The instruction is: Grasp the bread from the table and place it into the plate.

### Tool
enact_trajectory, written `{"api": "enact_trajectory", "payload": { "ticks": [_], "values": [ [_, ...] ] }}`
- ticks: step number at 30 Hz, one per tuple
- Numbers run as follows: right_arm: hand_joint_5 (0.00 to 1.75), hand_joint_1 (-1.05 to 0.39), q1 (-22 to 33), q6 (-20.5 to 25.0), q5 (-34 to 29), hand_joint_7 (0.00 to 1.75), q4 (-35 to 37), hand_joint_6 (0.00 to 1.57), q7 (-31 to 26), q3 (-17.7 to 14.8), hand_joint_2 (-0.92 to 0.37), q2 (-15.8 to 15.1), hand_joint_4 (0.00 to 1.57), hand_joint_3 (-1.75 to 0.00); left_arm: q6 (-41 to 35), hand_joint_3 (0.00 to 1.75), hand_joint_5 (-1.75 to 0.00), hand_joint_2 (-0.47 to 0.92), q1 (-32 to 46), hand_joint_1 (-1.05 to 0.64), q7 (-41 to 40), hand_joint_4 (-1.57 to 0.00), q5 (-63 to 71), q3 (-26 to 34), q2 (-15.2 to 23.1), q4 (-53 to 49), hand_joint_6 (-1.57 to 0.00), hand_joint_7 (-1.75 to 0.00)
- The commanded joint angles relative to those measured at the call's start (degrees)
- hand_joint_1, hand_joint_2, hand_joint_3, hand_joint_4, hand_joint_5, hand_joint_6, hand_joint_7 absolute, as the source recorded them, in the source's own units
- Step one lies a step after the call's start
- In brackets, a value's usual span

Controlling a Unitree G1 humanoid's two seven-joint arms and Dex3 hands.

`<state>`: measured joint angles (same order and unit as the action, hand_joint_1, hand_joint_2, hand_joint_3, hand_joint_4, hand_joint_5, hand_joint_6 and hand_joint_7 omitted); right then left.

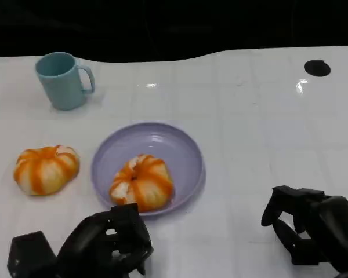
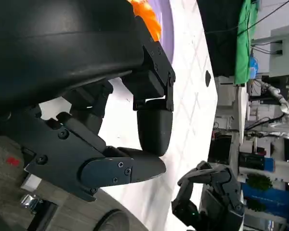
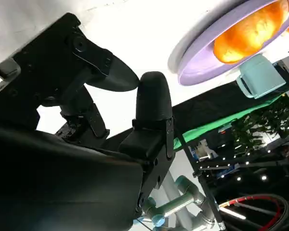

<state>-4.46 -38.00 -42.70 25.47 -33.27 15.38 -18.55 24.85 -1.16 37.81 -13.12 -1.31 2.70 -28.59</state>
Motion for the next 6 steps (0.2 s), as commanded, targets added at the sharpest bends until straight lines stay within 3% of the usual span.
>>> {"api": "enact_trajectory", "payload": {
  "ticks": [1, 6],
  "values": [
    [1.75, -0.26, -0.7, 0.2, 0.6, 1.58, 0.5, 0.77, -0.2, -0.2, -0.38, -0.6, 0.91, -1.23, 0.4, 0.71, -1.75, 0.62, 0.2, -0.53, 0.3, -0.80, -0.3, 0.5, 1.1, -0.1, -0.77, -1.38],
    [1.75, -0.26, -0.9, 0.4, 0.5, 1.58, 0.9, 0.78, -0.1, -0.2, -0.39, -0.7, 0.91, -1.22, -0.1, 0.68, -1.75, 0.63, 0.1, -0.52, 0.6, -0.79, -0.8, 0.5, 0.9, -0.2, -0.77, -1.37]
  ]
}}
